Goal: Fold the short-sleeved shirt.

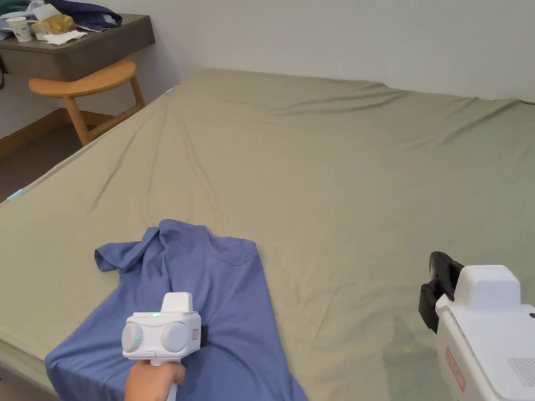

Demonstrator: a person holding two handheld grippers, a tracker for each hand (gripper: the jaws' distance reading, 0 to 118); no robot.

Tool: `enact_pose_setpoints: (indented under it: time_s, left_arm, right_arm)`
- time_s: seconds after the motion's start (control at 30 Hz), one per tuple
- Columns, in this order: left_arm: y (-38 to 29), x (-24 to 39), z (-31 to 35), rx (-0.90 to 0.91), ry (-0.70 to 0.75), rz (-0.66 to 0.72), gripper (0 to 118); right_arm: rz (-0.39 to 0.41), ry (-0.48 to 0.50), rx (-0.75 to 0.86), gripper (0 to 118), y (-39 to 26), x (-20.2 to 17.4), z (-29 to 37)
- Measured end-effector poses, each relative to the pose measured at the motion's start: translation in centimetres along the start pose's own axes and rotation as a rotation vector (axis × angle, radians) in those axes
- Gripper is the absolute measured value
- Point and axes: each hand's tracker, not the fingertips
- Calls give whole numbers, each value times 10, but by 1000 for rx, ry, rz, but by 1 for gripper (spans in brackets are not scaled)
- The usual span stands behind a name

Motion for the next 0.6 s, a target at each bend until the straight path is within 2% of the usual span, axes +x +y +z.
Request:
enact_pose_setpoints:
  time_s: [0.03,0.13,0.3,0.6]
  left_arm:
    - [1,-3,2,1,-7,16,4]
    - [3,-9,18,36,-50,56,2]
    - [30,-10,105,207,-204,115,2]
    - [90,75,239,459,-413,-133,2]
  right_arm:
    - [-3,-6,4,1,0,2,3]
    - [-8,-15,12,1,0,10,12]
    - [-16,-39,30,1,2,28,24]
    - [-46,-105,87,1,11,64,51]
